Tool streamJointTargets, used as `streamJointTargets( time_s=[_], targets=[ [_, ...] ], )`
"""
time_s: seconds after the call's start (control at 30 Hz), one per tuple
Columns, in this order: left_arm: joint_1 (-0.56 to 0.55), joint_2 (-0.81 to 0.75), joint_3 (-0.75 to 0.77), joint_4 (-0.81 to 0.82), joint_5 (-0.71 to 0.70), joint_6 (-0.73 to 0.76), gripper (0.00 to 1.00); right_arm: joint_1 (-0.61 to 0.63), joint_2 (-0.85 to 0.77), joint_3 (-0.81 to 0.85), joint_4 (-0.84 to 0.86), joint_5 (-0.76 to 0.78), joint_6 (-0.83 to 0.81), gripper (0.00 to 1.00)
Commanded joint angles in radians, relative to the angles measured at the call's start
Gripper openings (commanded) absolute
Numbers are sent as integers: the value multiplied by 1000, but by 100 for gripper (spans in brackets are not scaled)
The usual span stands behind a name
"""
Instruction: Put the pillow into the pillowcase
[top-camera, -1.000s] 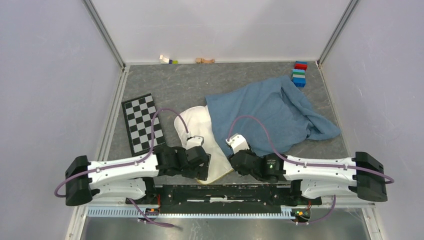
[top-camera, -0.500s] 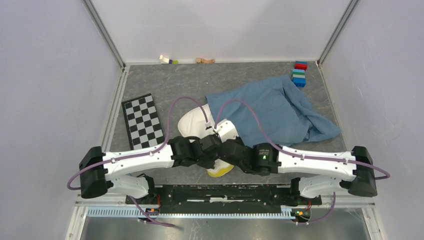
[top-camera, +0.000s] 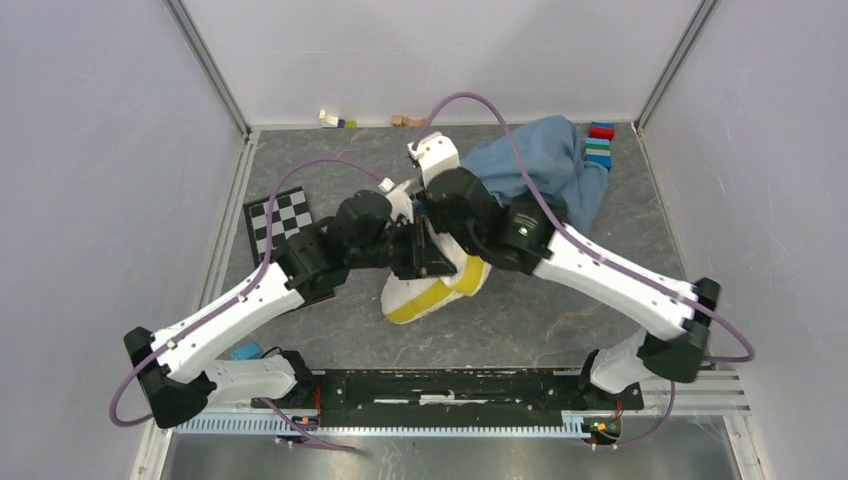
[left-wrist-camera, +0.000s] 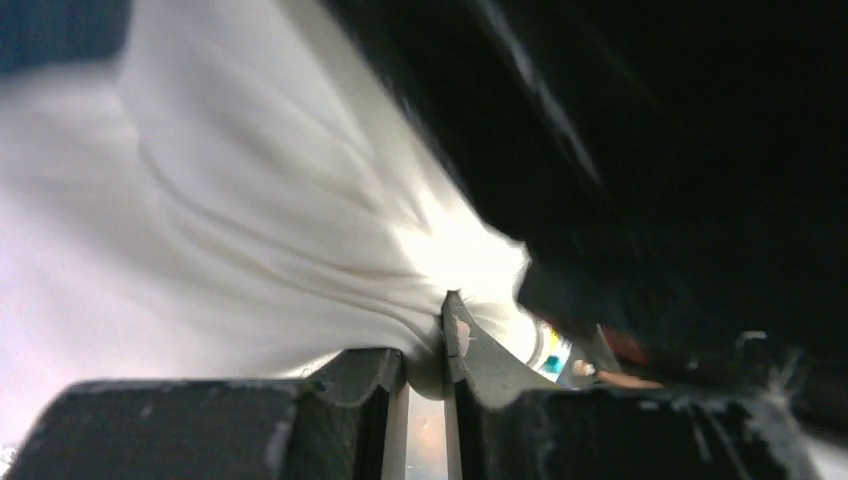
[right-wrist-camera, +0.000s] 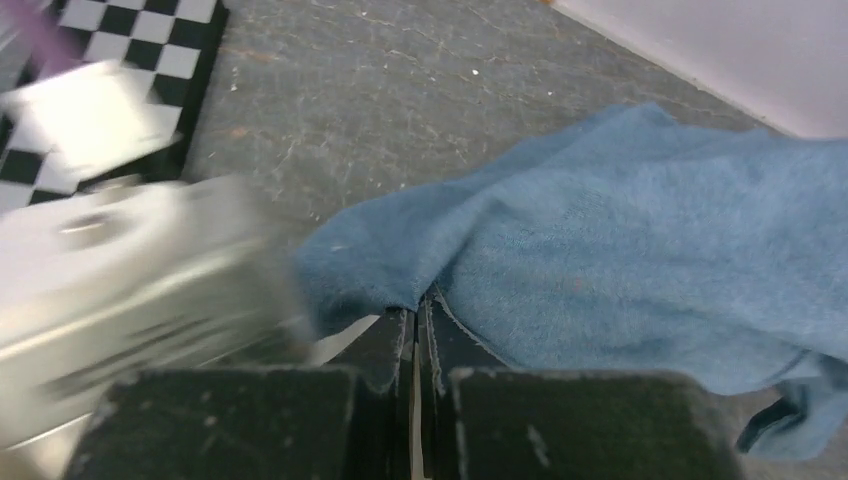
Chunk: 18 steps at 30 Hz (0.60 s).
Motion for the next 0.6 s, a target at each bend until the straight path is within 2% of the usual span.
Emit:
streamJointTargets(
  time_s=[0.0, 0.1, 0.23, 0.3, 0.47, 0.57],
  targets=[
    [194, -38, -99, 87, 160, -85, 23, -109, 153, 12, 208, -202, -28, 0],
    [311, -79, -163, 16, 97, -65, 23, -123, 212, 61, 227, -269, -14, 0],
    [444, -163, -271, 22, 80, -141, 3, -121, 232, 107, 236, -321, -8, 0],
    [487, -197, -308, 63, 109, -190, 2, -121, 224, 110, 237, -331, -17, 6],
    [500, -183, -225, 46, 107, -192, 2, -119, 84, -50, 302, -302, -15, 58],
    [500, -166, -192, 33, 96, -186, 2, -123, -40, -207, 316, -190, 0, 81]
  ],
)
